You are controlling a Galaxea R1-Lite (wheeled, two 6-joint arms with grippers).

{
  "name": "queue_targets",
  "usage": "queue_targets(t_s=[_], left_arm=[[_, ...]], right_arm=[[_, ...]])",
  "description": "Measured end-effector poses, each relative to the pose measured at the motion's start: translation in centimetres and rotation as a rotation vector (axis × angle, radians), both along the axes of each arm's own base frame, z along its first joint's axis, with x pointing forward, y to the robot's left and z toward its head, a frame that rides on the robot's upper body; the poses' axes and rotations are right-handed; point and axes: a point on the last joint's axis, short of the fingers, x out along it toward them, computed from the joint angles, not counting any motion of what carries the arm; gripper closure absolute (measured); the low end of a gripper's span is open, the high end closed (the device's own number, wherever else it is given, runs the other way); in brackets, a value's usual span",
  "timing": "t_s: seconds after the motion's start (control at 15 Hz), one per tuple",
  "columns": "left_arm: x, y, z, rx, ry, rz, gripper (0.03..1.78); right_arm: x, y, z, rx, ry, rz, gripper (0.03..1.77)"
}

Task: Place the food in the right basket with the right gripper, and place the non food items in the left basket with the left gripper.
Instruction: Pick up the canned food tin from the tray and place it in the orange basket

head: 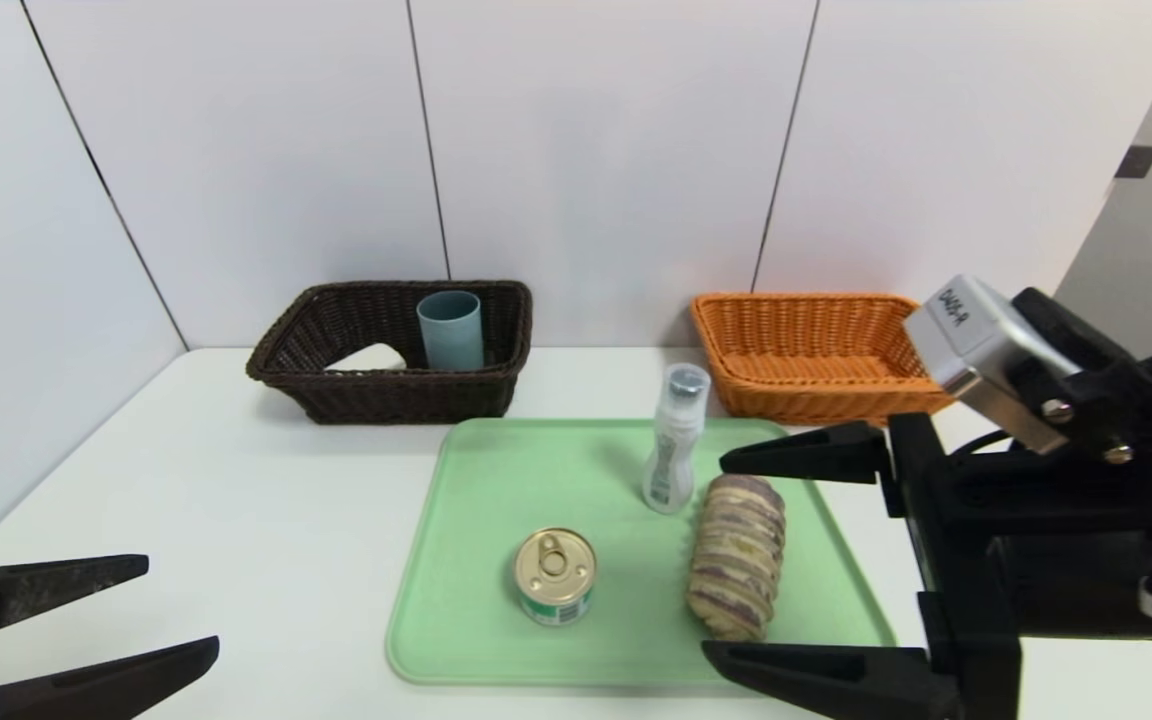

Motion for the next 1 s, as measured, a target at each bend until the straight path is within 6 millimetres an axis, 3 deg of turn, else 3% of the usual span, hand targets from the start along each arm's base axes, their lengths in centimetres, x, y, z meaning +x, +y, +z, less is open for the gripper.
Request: queue_targets(t_s=[0.47, 1.0], left_arm=[[-0.1, 0.2, 0.0, 0.005, -0.003, 0.03, 0.12], [0.0, 0.3, -0.1, 0.005, 0.001, 0.035, 0.12]], right_arm=[[2.1, 3.7, -4.0, 0.022, -0.06, 0.053, 0.09], [4.7, 6.1, -8.2, 0.028, -0.008, -0.05, 0.09]])
